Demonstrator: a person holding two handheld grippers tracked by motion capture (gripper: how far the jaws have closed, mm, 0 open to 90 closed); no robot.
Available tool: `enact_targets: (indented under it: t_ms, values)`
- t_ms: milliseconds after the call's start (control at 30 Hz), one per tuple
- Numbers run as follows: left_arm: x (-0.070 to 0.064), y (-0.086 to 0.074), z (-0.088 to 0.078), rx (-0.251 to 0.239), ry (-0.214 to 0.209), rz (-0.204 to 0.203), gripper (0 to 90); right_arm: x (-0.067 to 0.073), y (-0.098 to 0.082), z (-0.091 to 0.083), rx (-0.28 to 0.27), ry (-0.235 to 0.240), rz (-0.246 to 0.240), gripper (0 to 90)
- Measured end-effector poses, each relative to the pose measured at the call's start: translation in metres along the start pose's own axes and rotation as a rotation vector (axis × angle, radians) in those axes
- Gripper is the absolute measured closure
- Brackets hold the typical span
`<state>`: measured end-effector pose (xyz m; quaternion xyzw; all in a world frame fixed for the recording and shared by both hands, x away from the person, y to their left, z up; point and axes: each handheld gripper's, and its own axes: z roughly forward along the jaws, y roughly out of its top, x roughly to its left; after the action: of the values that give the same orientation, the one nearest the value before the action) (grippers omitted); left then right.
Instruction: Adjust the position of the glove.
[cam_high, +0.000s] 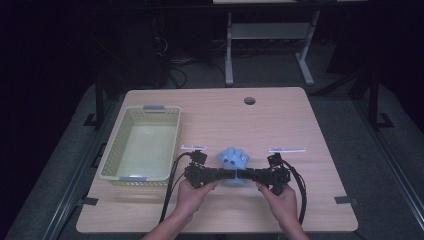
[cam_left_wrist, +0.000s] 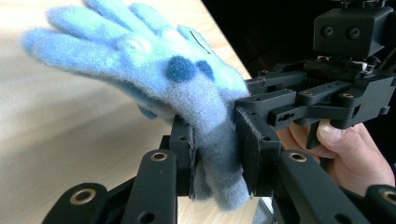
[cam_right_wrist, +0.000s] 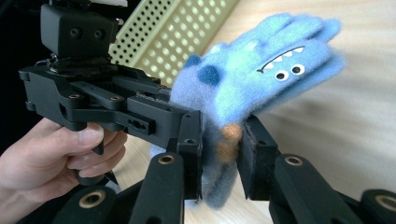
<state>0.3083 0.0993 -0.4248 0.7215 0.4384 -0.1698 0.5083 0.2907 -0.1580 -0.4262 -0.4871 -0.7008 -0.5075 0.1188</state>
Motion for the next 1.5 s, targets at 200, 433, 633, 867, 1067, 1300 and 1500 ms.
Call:
enact_targets:
  t_ms: [200, 433, 633, 867, 1067, 1300, 1500]
  values:
    - [-0.004, 0.009, -0.011, -0.024, -0.006, 0.013, 68.8, 0.011, 0.014, -0.001, -0.012, 0.006, -0.023, 72.4]
    - [-0.003, 0.017, -0.026, -0.038, -0.001, 0.023, 68.7, 0.021, 0.026, 0.005, -0.008, 0.021, -0.040, 72.4]
    - [-0.001, 0.021, -0.038, -0.046, 0.002, 0.022, 68.7, 0.028, 0.035, 0.013, 0.000, 0.032, -0.048, 72.4]
    - [-0.001, 0.027, -0.047, -0.056, 0.011, 0.028, 68.7, 0.035, 0.044, 0.019, 0.011, 0.041, -0.049, 72.4]
    - [0.002, 0.029, -0.053, -0.058, 0.011, 0.021, 68.7, 0.037, 0.049, 0.023, 0.012, 0.050, -0.054, 72.4]
    - [0.004, 0.031, -0.061, -0.067, 0.009, 0.022, 68.7, 0.039, 0.054, 0.029, 0.019, 0.071, -0.043, 72.4]
    - [0.005, 0.033, -0.069, -0.081, 0.008, 0.025, 68.6, 0.046, 0.059, 0.033, 0.018, 0.072, -0.063, 72.4]
